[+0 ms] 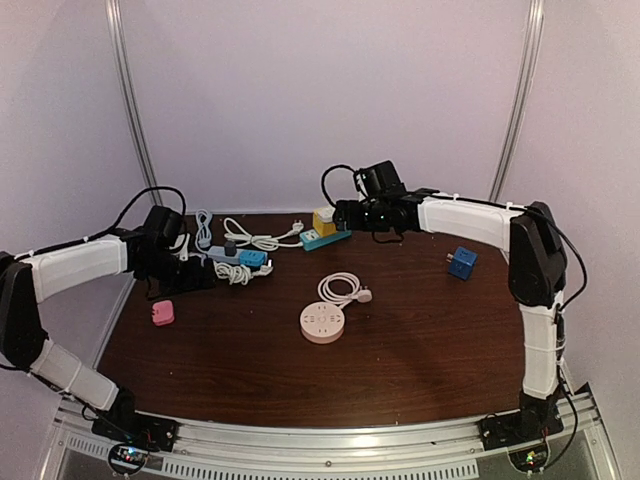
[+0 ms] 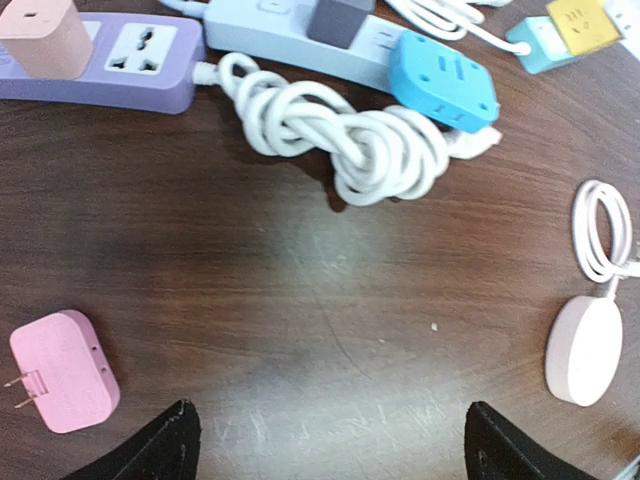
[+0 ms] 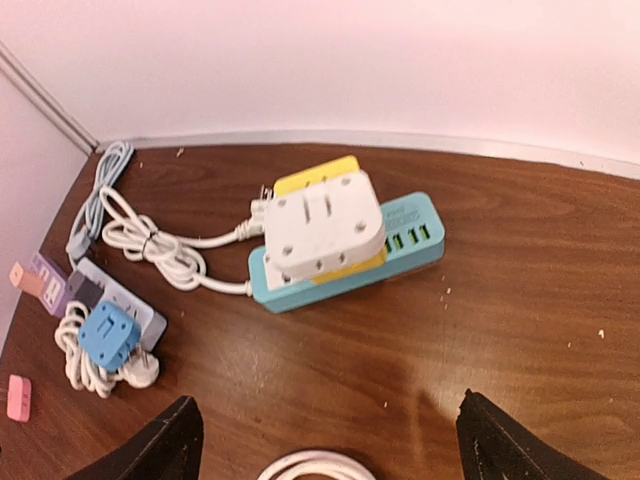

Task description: Pull the plug off the socket

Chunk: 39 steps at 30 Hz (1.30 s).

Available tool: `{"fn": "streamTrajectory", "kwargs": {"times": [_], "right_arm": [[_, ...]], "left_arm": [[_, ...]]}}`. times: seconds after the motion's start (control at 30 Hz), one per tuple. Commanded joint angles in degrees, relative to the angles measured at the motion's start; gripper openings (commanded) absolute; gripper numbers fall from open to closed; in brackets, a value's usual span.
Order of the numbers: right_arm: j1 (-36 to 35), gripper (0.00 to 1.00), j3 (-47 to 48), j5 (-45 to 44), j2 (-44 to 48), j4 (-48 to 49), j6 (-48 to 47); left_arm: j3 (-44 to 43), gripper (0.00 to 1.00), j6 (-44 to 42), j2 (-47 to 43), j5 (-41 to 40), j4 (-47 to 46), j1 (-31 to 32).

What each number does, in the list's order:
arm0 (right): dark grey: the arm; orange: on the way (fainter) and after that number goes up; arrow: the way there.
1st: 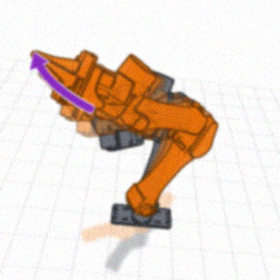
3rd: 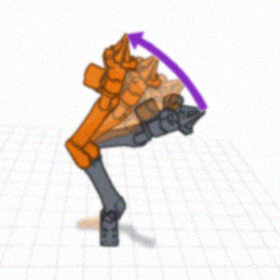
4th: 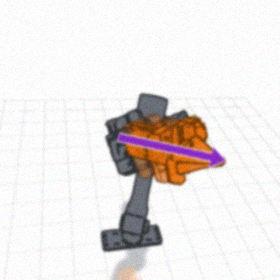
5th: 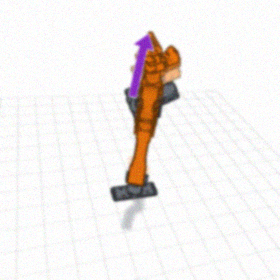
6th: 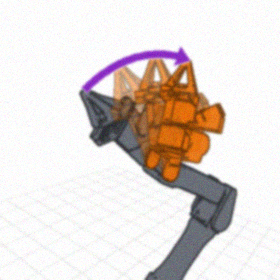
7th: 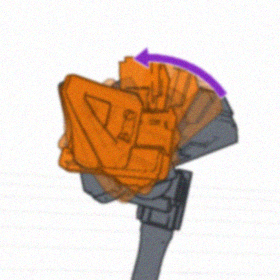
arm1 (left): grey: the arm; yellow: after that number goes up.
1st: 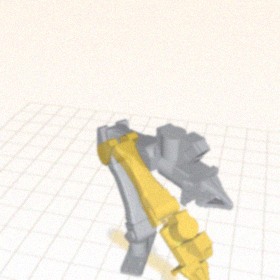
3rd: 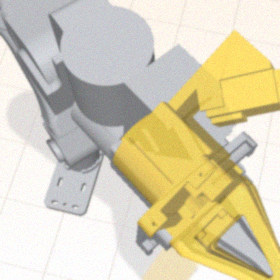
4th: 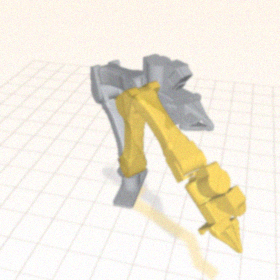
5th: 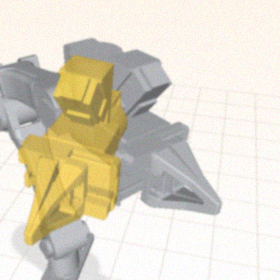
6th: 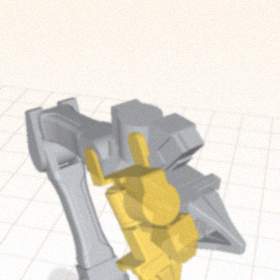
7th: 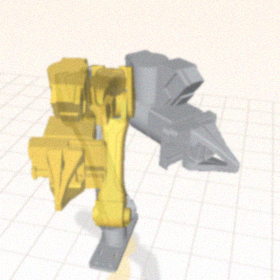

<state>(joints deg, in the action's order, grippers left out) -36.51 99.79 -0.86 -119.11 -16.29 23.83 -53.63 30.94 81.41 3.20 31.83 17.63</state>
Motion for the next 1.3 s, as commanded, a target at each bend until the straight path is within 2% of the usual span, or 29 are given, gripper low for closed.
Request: {"fn": "streamTrajectory", "kwargs": {"times": [0.0,0.1,0.23,0.33,0.5,0.6,0.83,1.27], "right_arm": [[4.2,0.89,7.3,6.6,-4.0,2.0,3.1],[6.3,0.86,10.9,13.3,-7.7,3.9,10.3],[7.0,0.84,11.6,19.7,-11.6,11.9,22.9],[7.1,0.81,12.3,23.2,-15.4,18.0,32.3],[6.9,0.80,12.5,25.5,-18.9,26.5,41.8],[7.0,0.76,13.3,26.0,-20.8,29.8,46.1],[7.2,0.56,13.1,24.2,-23.2,34.8,53.3],[7.4,0.33,17.1,23.9,-26.6,33.2,60.2]], "left_arm": [[2.6,0.94,-0.7,-4.8,10.6,-6.7,0.5],[2.9,0.94,0.0,-6.7,11.5,-6.7,1.2],[3.2,0.94,1.4,-8.4,12.6,-6.8,1.4],[3.5,0.94,2.0,-9.2,13.5,-6.8,1.4],[4.3,0.94,2.0,-10.5,13.7,-6.6,1.4],[4.5,0.94,2.1,-10.6,13.6,-6.5,1.4],[4.3,0.94,2.1,-10.0,13.3,-6.9,1.4],[3.7,0.94,2.1,-10.0,12.5,-7.0,1.4]]}}
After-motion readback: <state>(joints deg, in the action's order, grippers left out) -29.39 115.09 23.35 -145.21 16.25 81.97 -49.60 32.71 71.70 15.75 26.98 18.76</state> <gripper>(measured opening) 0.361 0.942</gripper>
